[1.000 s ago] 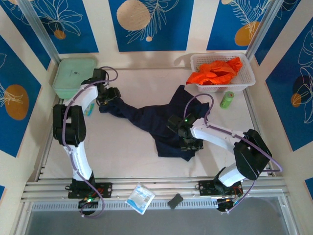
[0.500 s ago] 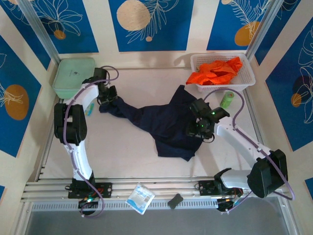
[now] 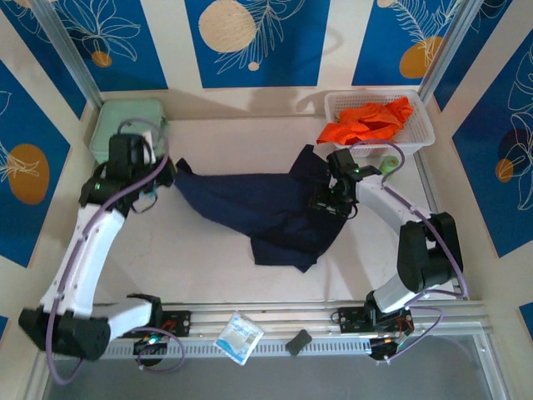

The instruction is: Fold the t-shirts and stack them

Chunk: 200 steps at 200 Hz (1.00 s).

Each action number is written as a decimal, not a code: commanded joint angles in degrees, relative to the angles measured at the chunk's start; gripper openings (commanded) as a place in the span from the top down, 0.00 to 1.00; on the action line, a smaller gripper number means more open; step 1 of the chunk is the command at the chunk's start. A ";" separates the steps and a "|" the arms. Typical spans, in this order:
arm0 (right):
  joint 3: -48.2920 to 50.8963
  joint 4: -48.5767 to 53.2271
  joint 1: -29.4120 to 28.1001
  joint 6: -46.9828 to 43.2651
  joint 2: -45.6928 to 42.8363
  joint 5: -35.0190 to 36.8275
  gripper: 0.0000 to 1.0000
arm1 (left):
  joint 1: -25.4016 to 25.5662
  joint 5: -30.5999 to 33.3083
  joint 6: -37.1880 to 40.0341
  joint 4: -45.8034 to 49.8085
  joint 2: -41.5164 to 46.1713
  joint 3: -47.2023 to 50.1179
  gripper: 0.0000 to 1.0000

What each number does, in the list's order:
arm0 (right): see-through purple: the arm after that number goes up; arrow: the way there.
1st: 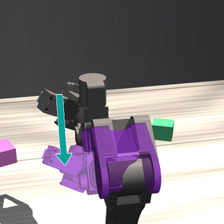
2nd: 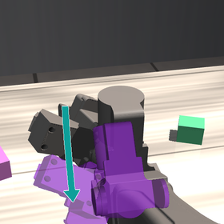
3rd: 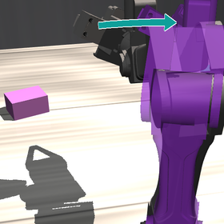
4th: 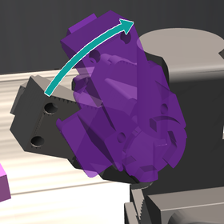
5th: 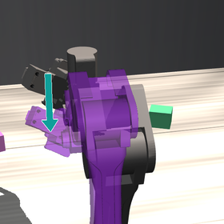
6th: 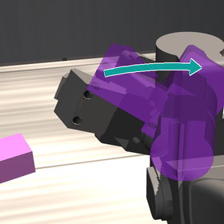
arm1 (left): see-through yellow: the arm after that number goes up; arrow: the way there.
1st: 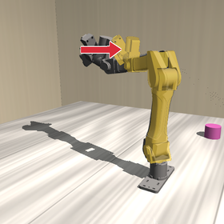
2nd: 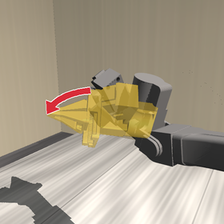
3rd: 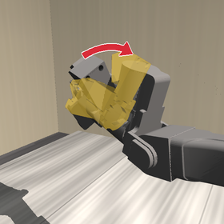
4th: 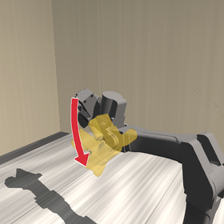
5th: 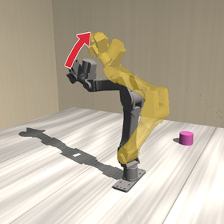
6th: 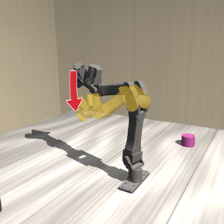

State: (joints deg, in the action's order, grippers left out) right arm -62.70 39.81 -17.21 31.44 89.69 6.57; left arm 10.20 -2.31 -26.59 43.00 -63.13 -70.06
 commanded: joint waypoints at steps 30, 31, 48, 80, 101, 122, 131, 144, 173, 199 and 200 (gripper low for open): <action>-1.42 -2.28 -0.09 -1.71 4.71 -1.85 0.46 | 3.76 3.79 -10.66 9.64 13.39 21.07 0.67; -1.40 -2.24 -0.10 -1.72 4.75 -1.79 0.46 | 3.81 3.88 -10.85 9.73 13.61 21.35 0.66; -1.20 -2.13 -0.27 -2.15 5.00 -1.26 0.46 | 4.52 5.53 -13.28 11.54 17.28 23.97 0.42; -1.11 -1.25 -0.69 -2.79 4.75 0.08 0.45 | 4.57 8.91 -11.87 14.07 16.03 20.14 0.25; -1.11 -0.51 -1.73 -2.59 4.59 1.30 0.46 | 4.57 9.85 -10.09 12.45 11.72 17.96 0.25; -0.53 0.30 -4.05 -1.51 4.53 2.43 0.47 | 4.53 10.83 -8.86 7.16 6.06 17.90 0.32; -0.09 0.74 -5.51 -0.75 4.44 2.64 0.48 | 4.53 10.62 -8.19 4.23 2.93 17.67 0.35; 0.70 1.36 -8.38 0.78 4.12 3.14 0.49 | 4.51 10.44 -7.66 0.01 -2.10 16.78 0.40; 1.88 1.79 -16.87 4.67 4.07 2.97 0.46 | 4.37 9.89 -6.61 -7.49 -15.08 13.18 0.41; -0.10 3.75 -24.58 7.30 5.59 3.71 0.40 | 4.16 9.93 -5.44 -11.35 -27.28 8.95 0.40; -0.17 3.81 -24.87 7.35 5.67 3.71 0.40 | 4.15 9.99 -5.38 -11.45 -27.78 8.74 0.40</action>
State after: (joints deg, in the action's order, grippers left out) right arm -61.63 40.23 -37.04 35.07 94.41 9.72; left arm 14.44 7.18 -33.98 37.76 -82.81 -57.21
